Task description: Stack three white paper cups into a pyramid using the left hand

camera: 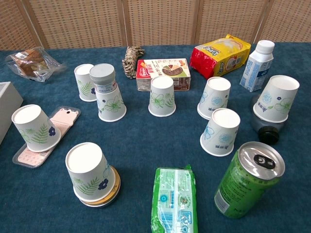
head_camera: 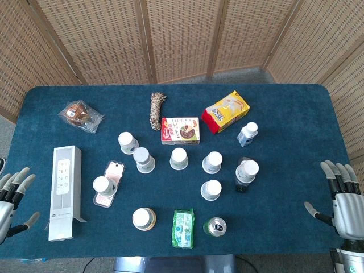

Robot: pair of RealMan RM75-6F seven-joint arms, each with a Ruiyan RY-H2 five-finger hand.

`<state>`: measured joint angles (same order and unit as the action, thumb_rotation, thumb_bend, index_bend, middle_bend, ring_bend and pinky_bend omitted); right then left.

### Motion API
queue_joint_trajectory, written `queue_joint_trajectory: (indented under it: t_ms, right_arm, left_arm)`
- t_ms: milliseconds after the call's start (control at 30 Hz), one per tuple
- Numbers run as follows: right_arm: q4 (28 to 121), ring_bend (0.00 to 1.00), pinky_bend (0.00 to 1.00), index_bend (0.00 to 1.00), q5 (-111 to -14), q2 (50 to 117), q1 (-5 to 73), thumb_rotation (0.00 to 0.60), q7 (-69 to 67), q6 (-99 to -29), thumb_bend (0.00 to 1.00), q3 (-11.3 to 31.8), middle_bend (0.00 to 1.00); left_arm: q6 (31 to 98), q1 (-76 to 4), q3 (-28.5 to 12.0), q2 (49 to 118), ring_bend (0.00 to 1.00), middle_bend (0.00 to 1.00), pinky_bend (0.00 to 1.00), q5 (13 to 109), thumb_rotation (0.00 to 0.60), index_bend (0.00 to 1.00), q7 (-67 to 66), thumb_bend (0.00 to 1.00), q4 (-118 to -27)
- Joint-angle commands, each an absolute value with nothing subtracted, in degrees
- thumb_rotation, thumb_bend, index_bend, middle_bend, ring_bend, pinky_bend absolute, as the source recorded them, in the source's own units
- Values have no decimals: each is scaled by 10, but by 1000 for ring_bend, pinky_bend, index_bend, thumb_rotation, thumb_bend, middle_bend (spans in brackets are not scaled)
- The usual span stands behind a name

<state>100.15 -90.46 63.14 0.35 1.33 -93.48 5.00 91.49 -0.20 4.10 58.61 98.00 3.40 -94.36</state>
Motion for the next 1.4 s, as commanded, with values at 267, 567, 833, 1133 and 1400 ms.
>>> queue_joint_trajectory:
  t_ms: [267,567,833,1133,1400]
  right_arm:
    - [1005,0,0,0,-906,631,3,600,12,-937,187,50,0]
    - [1006,0,0,0,-901,628,3,600,7,-935,188,53,0]
    - [1005,0,0,0,-914,633,5,600,19,-933,187,46,0]
    - [1002,0,0,0,-911,635,6,600,18,-927,188,45,0]
    - [1004,0,0,0,-912,633,7,600,13,-927,186,44,0]
  left_arm:
    - [912,-6,44,591,0,0,0,992,600,0,29,310,-939]
    - [835,-66,66,574,0,0,0,1083,600,0,-24,310,-982]
    - [678,-150,56,567,0,0,0,1086,600,0,-122,310,-1082]
    - [573,-188,33,627,0,0,0,1026,600,0,-276,310,-1152]
    - [526,-209,19,686,0,0,0,962,600,0,-365,309,-1168]
